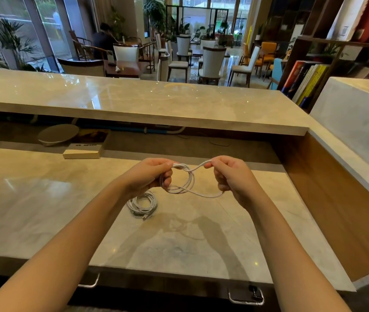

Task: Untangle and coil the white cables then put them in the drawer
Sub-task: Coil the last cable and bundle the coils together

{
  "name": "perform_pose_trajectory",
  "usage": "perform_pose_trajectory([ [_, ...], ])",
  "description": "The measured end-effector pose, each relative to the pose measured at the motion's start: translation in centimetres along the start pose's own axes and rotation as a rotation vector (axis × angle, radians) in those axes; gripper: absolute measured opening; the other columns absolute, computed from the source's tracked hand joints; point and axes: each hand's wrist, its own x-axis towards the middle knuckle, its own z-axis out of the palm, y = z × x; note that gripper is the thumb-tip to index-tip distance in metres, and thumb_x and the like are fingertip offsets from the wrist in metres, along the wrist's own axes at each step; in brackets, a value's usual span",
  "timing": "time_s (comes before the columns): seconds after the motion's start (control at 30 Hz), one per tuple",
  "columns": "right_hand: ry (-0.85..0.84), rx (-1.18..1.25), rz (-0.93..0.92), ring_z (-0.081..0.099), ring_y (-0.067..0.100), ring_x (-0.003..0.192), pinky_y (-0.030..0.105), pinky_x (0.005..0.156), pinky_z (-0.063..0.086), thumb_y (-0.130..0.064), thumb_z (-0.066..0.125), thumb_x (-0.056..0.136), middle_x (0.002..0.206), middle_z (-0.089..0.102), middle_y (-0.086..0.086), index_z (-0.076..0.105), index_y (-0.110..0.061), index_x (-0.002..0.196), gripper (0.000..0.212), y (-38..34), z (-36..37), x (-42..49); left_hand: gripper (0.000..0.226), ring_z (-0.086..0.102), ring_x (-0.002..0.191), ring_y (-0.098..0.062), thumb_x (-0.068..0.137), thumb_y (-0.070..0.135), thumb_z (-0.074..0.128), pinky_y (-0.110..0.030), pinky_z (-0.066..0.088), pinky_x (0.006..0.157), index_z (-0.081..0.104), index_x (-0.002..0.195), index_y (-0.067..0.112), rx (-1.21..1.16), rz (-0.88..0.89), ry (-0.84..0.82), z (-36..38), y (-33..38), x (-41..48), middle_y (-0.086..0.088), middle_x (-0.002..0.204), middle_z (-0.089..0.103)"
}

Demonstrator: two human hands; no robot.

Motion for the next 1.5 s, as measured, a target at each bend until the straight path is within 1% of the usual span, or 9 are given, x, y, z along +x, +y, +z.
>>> perform_pose_trajectory([
  [0.17,-0.058,-0.543,-0.132,0.048,0.007,0.057,0.02,0.055,0.04,-0.027,0.049,0.095,0.063,0.055,-0.006,0.069,-0.019,0.087,0.023,0.9,0.0,-0.2,0.023,0.037,0.051,-0.007,0.097,0.015,0.046,-0.018,0.035,0.048,0.065,0.105,0.007,-0.145,0.061,0.159,-0.2,-0.2,0.5,0.003,0.06,0.042],
  [0.37,0.004,-0.868,-0.27,0.048,0.018,0.085,0.03,0.071,0.036,-0.026,0.053,0.094,0.089,0.058,0.005,0.073,-0.013,0.094,0.024,3.8,2.9,0.5,0.027,0.028,0.039,-0.005,0.097,0.013,0.04,-0.017,0.025,0.04,0.045,0.071,0.011,-0.784,-0.026,0.081,2.1,-0.4,0.6,0.004,0.051,0.033],
  [0.5,0.047,-0.393,-0.119,0.065,0.021,0.075,0.033,0.073,0.056,-0.01,0.055,0.091,0.08,0.068,0.009,0.071,-0.003,0.092,0.017,3.2,4.0,0.2,0.029,0.027,0.038,-0.005,0.099,0.014,0.038,-0.017,0.025,0.039,0.045,0.071,0.01,-0.893,-0.023,0.119,3.0,-0.8,0.7,0.004,0.049,0.031],
  [0.63,-0.083,0.025,-0.03,0.07,0.02,0.084,0.028,0.077,0.057,-0.008,0.057,0.089,0.087,0.071,0.007,0.067,-0.009,0.101,0.016,1.9,4.0,-0.8,0.024,0.029,0.041,-0.006,0.1,0.014,0.036,-0.016,0.028,0.039,0.05,0.08,0.01,-0.795,0.046,0.216,3.7,-1.2,0.5,0.003,0.051,0.034],
  [0.93,0.094,0.134,-0.098,0.061,-0.006,0.063,0.006,0.057,0.045,-0.005,0.059,0.087,0.079,0.066,0.0,0.063,-0.006,0.093,0.007,2.5,4.9,-1.1,0.024,0.056,0.064,-0.008,0.101,0.023,0.035,-0.021,0.049,0.061,0.057,0.11,0.016,0.127,0.217,0.51,5.6,-0.8,0.1,0.0,0.074,0.058],
  [1.1,0.073,0.27,-0.072,0.062,-0.005,0.072,0.006,0.063,0.047,-0.006,0.055,0.091,0.086,0.065,-0.001,0.061,-0.012,0.094,0.009,3.1,5.2,-1.2,0.022,0.056,0.06,-0.006,0.101,0.021,0.036,-0.013,0.045,0.053,0.056,0.103,0.015,0.274,0.21,0.586,5.7,-0.4,0.7,0.003,0.073,0.057],
  [1.2,0.1,0.326,-0.038,0.062,0.007,0.083,0.015,0.07,0.048,-0.011,0.055,0.092,0.092,0.068,0.002,0.063,-0.017,0.097,0.012,3.1,5.1,-1.2,0.021,0.057,0.068,-0.009,0.1,0.023,0.037,-0.019,0.048,0.061,0.057,0.102,0.015,0.28,0.206,0.608,5.8,-0.7,0.9,0.001,0.078,0.058],
  [1.37,-0.048,0.458,0.018,0.061,0.017,0.087,0.03,0.083,0.045,-0.008,0.053,0.09,0.089,0.067,0.008,0.065,-0.009,0.095,0.013,3.0,4.7,-1.1,0.026,0.066,0.083,-0.019,0.099,0.017,0.041,-0.029,0.056,0.078,0.061,0.109,0.004,-0.235,0.011,0.49,5.1,-1.0,0.8,-0.015,0.097,0.067],
  [1.5,-0.066,0.709,0.155,0.057,0.02,0.077,0.03,0.072,0.044,-0.005,0.047,0.087,0.073,0.063,0.009,0.064,-0.004,0.085,0.017,4.0,4.6,-1.0,0.023,0.066,0.094,-0.024,0.095,0.007,0.047,-0.033,0.056,0.079,0.061,0.111,-0.002,-0.737,-0.105,0.339,6.0,-0.8,0.1,-0.018,0.103,0.066],
])
